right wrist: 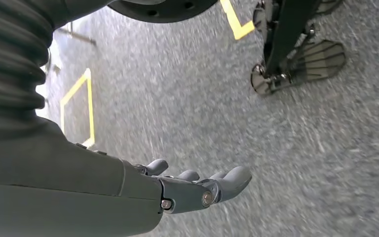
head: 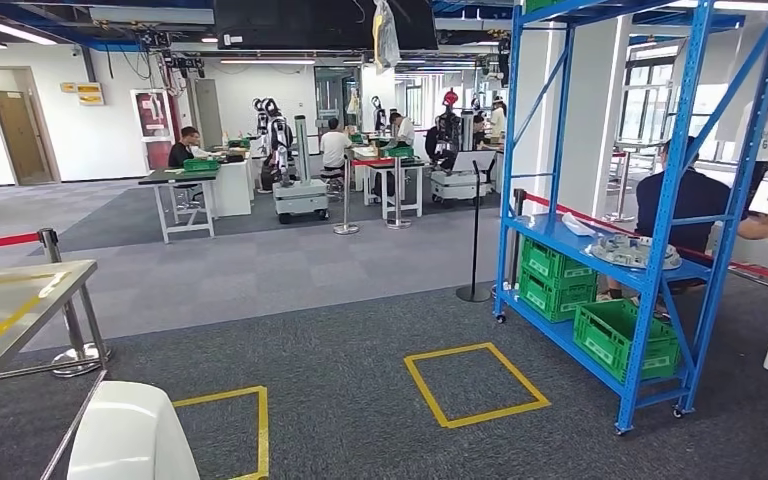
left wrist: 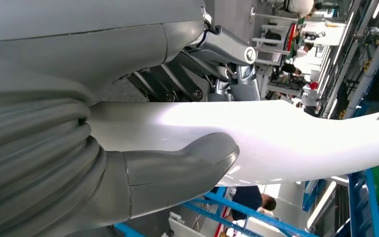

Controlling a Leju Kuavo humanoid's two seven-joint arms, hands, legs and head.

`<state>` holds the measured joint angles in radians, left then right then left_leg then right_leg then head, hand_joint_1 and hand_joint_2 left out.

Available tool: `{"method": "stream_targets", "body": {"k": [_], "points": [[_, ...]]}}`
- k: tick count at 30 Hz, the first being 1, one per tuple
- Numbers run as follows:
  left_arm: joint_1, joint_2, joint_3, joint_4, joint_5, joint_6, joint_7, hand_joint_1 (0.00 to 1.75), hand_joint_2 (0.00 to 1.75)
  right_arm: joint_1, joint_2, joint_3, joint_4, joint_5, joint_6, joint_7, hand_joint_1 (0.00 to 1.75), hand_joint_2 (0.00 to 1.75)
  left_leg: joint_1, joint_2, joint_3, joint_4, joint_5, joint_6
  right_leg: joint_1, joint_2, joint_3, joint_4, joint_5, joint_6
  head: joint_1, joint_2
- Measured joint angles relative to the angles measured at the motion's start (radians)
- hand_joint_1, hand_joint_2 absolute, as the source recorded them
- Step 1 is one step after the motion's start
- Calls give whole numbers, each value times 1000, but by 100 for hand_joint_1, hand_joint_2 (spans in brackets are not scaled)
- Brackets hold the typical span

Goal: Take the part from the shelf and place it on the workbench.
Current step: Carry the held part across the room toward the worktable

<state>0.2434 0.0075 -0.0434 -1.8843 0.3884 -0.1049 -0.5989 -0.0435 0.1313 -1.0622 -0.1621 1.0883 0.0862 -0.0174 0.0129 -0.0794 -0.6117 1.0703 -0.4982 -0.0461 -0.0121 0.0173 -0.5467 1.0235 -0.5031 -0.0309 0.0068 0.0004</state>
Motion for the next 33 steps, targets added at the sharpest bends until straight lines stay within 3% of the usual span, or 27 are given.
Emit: {"method": "stream_targets", "body": {"k": [2,4,5,7,9,10,11,13,15,17,19,20,21,22,24,26,28,29,30,31,33], "points": [[-2,0,2,4,1,0,-3,175,175,3,0,0,0,2,-2,3,0,175,0,57,-52,115,-70,-5,2,-28,-2,-3,1,-7,-2,0],[-2,0,5,8,-2,0,-9,175,175,6,-1,1,0,9,-3,19,0,175,1,70,-99,223,-115,-11,4,-61,-3,-2,0,-9,-2,0],[-2,0,8,9,-11,2,-14,175,175,6,-1,2,0,11,-5,26,0,175,1,73,-100,231,-110,-13,5,-76,-3,-2,-1,-9,-2,0],[-7,1,17,5,-47,16,-25,175,175,4,-1,4,0,8,-13,32,0,175,1,92,-41,134,-55,-12,5,-103,0,-1,-4,-5,-3,0],[-23,8,30,-6,-93,42,-29,175,175,3,-3,4,0,3,-21,37,0,175,-2,141,29,5,-6,-2,9,-126,5,4,-11,4,-2,0],[-34,13,41,-13,-113,60,-30,175,175,3,-5,4,0,2,-23,39,0,175,-3,156,44,-28,4,6,12,-136,7,6,-14,9,-2,0],[-45,17,55,-22,-128,82,-34,175,175,2,-7,4,0,0,-24,39,0,175,-6,159,47,-39,6,14,14,-146,10,6,-16,14,-1,0],[-56,24,94,-47,-141,122,-46,175,175,-1,-9,3,-1,-9,-30,34,0,175,-6,134,44,-43,11,28,13,-158,17,5,-20,26,0,0],[-65,27,130,-70,-139,143,-56,175,175,-3,-9,1,-1,-19,-36,29,0,175,-2,111,49,-49,17,41,8,-111,9,36,-45,40,0,0],[-73,29,149,-84,-136,148,-60,175,175,0,-9,-1,-1,-23,-38,28,0,175,0,86,49,-52,22,49,5,-41,-42,151,-108,46,2,0],[-76,31,158,-90,-136,151,-62,175,175,4,-9,-3,-1,-24,-39,28,0,175,-1,56,47,-51,24,52,5,-19,-111,286,-158,44,3,0],[-77,33,162,-91,-136,156,-63,175,175,5,-9,-3,-1,-23,-38,28,0,175,-2,40,47,-51,25,52,5,-17,-128,312,-154,42,3,0],[-80,37,165,-91,-132,166,-65,175,175,6,-9,-3,-1,-22,-36,28,0,175,-2,24,47,-49,25,52,5,-15,-127,295,-130,39,3,0],[-84,45,167,-90,-124,179,-68,175,175,7,-9,-3,-1,-22,-35,26,0,175,-2,9,48,-48,25,51,5,-9,-106,238,-89,35,3,0],[-94,63,172,-90,-106,204,-72,175,175,8,-10,-4,-1,-24,-34,22,0,175,-1,-19,46,-43,24,44,6,34,-45,89,-15,27,3,0],[-100,78,177,-90,-98,215,-73,175,175,7,-11,-5,-1,-25,-34,18,0,175,0,-41,38,-42,24,32,9,62,-17,15,8,23,3,0],[-101,90,180,-91,-95,218,-74,175,175,5,-11,-6,-1,-26,-34,17,0,175,3,-61,30,-48,29,17,10,44,-14,5,9,16,3,0],[-101,95,183,-91,-94,218,-74,175,175,4,-11,-6,-1,-26,-34,16,0,175,4,-55,28,-47,28,12,9,32,-11,-1,13,10,3,0],[-103,100,185,-91,-94,219,-74,175,175,4,-11,-6,-1,-26,-34,16,0,175,2,-31,20,-32,18,9,7,18,-8,-8,17,3,2,0],[-106,104,187,-91,-94,219,-74,175,175,5,-10,-6,-1,-26,-34,15,0,175,1,2,4,3,-6,5,6,3,-5,-14,20,-4,1,0],[-110,109,189,-91,-93,220,-75,175,175,8,-10,-8,-1,-27,-34,14,0,175,0,59,-54,124,-75,-2,7,-27,-4,-17,19,-11,-1,0]]}}
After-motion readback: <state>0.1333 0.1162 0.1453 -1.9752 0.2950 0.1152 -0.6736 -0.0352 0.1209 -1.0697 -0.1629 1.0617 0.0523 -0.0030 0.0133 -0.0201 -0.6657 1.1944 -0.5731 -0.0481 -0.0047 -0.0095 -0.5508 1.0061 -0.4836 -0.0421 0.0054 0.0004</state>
